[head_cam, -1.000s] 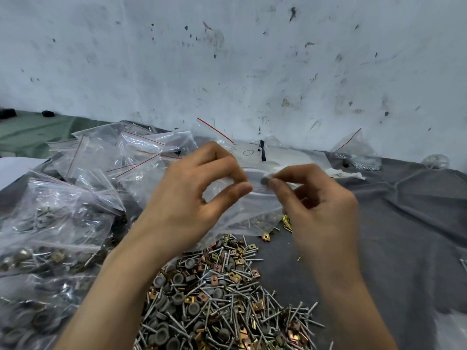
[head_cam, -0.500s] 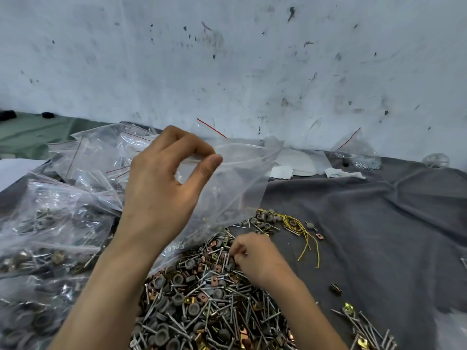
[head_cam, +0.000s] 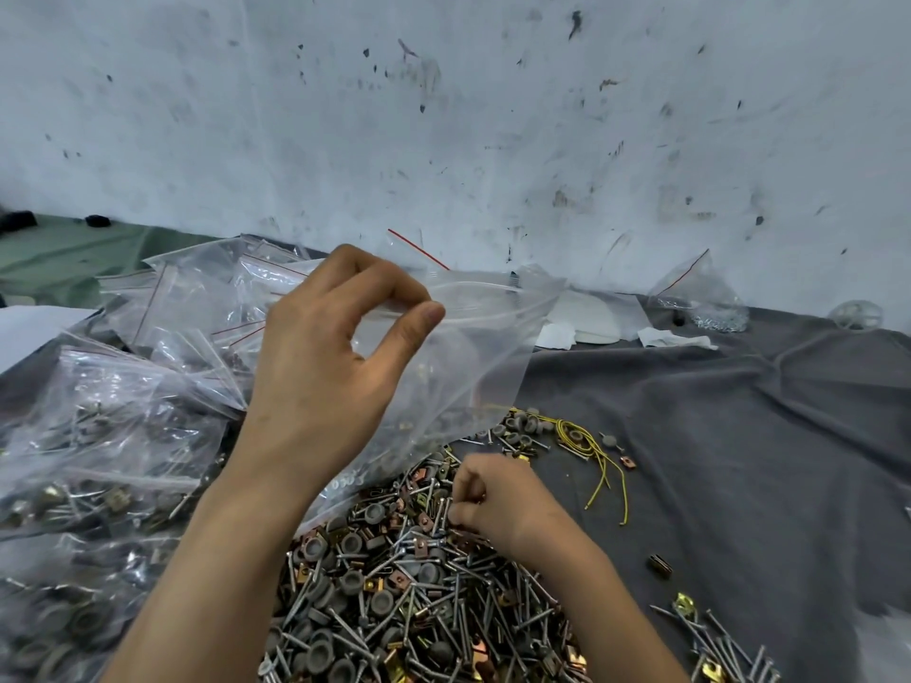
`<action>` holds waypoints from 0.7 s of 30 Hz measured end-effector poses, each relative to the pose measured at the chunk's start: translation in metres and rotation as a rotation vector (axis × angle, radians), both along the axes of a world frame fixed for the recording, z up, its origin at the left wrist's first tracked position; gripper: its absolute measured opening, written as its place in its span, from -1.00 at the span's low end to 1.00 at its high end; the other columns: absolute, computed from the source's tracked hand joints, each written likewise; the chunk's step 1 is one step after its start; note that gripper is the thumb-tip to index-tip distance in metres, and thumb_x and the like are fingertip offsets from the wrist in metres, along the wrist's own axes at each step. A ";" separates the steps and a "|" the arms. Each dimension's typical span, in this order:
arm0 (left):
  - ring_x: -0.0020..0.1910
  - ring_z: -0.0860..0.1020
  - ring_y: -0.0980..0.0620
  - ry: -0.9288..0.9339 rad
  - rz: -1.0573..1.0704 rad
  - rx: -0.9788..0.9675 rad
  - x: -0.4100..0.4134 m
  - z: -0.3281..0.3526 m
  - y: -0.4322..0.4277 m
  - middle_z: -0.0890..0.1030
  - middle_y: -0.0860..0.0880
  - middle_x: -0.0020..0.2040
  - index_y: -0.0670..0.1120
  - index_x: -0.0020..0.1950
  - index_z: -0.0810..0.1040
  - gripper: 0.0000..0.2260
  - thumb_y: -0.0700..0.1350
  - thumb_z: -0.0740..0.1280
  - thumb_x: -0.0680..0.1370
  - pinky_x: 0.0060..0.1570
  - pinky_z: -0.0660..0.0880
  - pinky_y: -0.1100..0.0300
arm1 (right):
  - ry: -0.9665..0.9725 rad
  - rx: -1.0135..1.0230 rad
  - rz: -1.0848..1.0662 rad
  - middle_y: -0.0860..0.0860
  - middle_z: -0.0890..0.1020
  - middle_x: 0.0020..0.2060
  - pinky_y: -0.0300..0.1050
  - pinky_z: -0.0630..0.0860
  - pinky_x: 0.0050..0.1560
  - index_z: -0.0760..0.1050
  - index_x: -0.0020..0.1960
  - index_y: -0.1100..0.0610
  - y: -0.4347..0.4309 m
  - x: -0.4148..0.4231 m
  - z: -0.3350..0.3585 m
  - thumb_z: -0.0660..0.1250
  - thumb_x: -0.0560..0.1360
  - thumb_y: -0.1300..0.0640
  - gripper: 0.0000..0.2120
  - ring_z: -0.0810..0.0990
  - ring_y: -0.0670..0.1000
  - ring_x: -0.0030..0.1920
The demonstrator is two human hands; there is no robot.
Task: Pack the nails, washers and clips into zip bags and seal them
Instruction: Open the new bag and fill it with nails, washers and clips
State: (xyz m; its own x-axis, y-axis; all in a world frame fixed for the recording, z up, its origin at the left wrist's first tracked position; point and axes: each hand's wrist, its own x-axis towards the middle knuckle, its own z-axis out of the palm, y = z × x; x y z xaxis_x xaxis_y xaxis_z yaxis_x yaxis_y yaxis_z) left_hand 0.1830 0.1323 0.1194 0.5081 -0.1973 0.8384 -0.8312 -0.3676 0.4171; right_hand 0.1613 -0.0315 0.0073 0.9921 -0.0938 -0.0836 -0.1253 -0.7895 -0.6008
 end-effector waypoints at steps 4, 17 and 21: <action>-0.13 0.49 0.25 0.009 -0.053 0.077 -0.002 0.002 0.000 0.54 0.05 -0.15 -0.05 -0.17 0.58 -0.90 -0.06 0.36 0.50 -0.11 0.33 0.44 | -0.184 0.312 0.011 -0.01 0.61 -0.26 -0.29 0.46 -0.31 0.53 -0.20 0.03 -0.010 -0.021 0.045 0.44 0.44 0.20 -0.87 0.54 -0.14 -0.33; -0.17 0.51 0.15 -0.022 -0.242 0.251 -0.009 0.003 -0.002 0.54 0.00 -0.16 -0.12 -0.16 0.62 -0.85 -0.04 0.38 0.49 -0.13 0.40 0.33 | -0.938 0.311 -0.221 -0.06 0.56 -0.44 -0.35 0.22 -0.50 0.56 -0.17 -0.04 -0.004 -0.051 0.087 0.44 0.43 0.13 -0.90 0.33 -0.10 -0.56; -0.16 0.52 0.15 -0.017 -0.229 0.238 -0.009 0.002 -0.003 0.54 0.02 -0.15 -0.10 -0.16 0.62 -0.85 -0.04 0.37 0.50 -0.13 0.40 0.32 | -0.924 0.341 -0.244 -0.15 0.47 -0.54 -0.34 0.27 -0.49 0.60 -0.16 -0.08 -0.008 -0.050 0.086 0.42 0.46 0.08 -0.94 0.36 -0.11 -0.55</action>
